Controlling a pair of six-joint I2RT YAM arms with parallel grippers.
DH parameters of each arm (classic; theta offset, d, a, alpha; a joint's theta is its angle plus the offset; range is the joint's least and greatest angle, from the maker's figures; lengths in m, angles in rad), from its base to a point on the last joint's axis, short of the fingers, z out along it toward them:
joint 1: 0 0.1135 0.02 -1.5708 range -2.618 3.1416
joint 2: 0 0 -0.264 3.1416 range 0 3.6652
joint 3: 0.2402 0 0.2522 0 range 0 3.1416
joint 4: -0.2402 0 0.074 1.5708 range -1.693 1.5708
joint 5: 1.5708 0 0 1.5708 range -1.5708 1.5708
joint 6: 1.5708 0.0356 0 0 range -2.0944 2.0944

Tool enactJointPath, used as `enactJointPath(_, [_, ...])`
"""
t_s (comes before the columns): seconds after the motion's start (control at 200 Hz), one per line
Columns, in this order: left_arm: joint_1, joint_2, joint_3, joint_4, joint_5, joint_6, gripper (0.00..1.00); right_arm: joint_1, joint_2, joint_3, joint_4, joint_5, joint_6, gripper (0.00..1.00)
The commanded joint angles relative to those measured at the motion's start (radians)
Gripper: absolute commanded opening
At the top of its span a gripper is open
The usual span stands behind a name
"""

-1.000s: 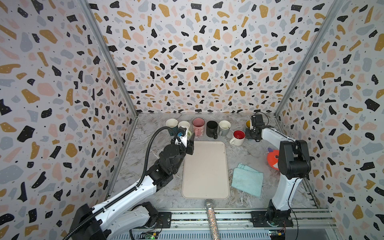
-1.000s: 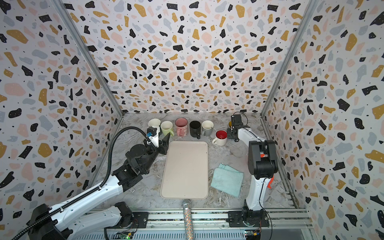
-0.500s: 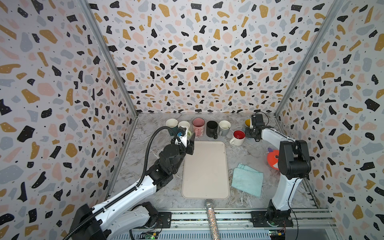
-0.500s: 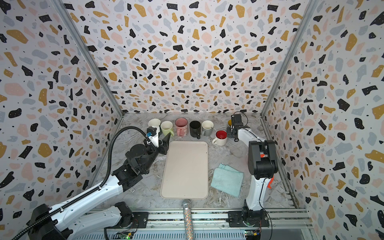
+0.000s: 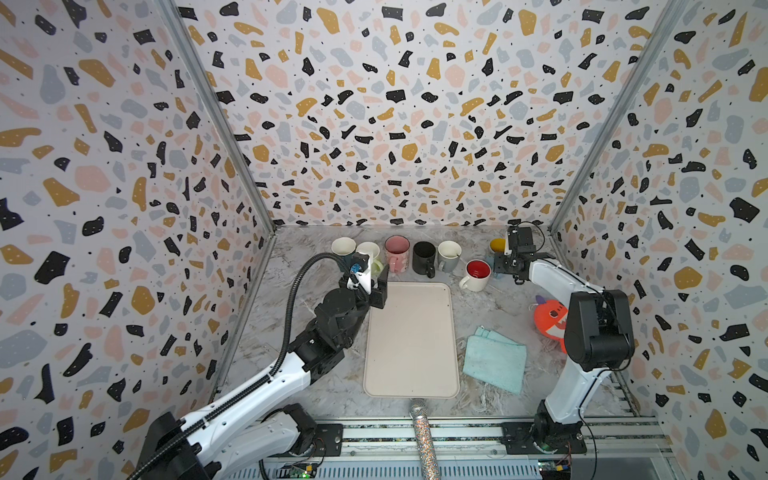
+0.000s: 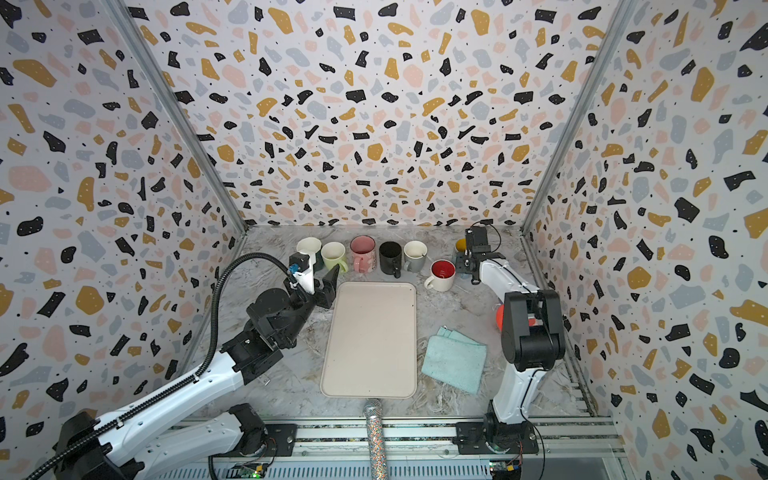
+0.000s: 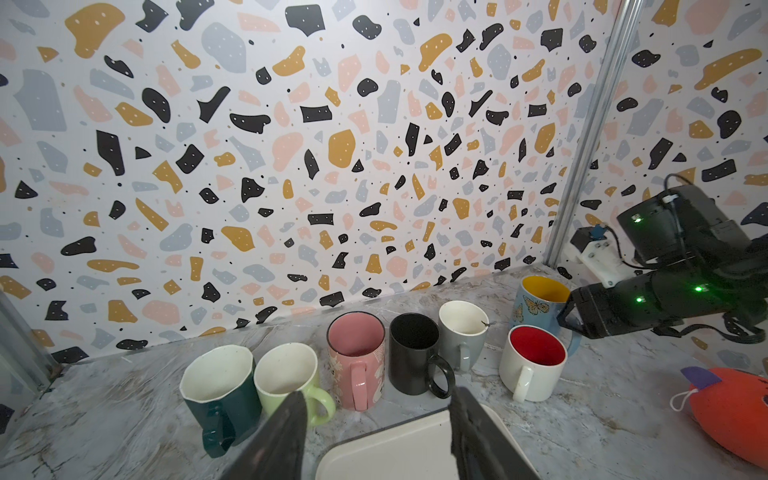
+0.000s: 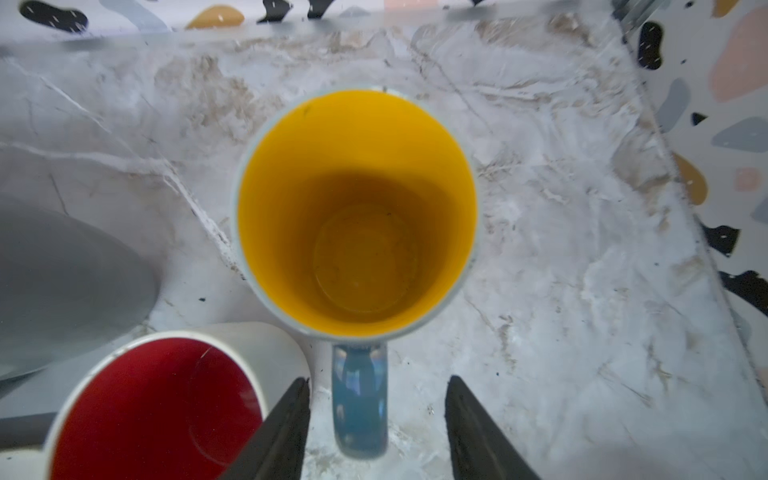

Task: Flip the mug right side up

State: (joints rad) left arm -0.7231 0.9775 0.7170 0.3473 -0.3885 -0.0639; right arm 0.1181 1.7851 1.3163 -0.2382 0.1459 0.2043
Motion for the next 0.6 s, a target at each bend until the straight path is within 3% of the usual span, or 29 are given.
enactJointPath(0.0, [0.014, -0.03, 0.024, 0.009, -0.044, 0.013, 0.59, 0.006, -0.127, -0.015, -0.012, 0.039, 0.013, 0.57])
enactJointPath(0.135, [0.051, -0.034, 0.026, -0.018, -0.108, 0.009, 0.65, 0.012, -0.238, -0.042, -0.021, 0.059, 0.012, 0.61])
enactJointPath(0.285, [0.152, -0.005, 0.051, -0.082, -0.13, -0.045, 0.72, 0.022, -0.388, -0.094, -0.016, 0.047, 0.003, 0.66])
enactJointPath(0.385, [0.219, 0.011, 0.052, -0.09, -0.134, -0.086, 0.78, 0.026, -0.486, -0.137, -0.01, 0.01, -0.007, 0.8])
enactJointPath(0.506, [0.294, 0.015, 0.009, -0.103, -0.132, -0.125, 0.9, 0.033, -0.598, -0.197, -0.008, -0.028, -0.013, 0.88])
enactJointPath(0.536, [0.312, 0.016, -0.005, -0.066, -0.131, -0.138, 0.93, 0.035, -0.626, -0.213, -0.004, -0.043, -0.014, 1.0])
enactJointPath(0.591, [0.35, 0.027, -0.029, -0.051, -0.131, -0.164, 0.98, 0.034, -0.673, -0.249, 0.002, -0.079, -0.019, 0.99])
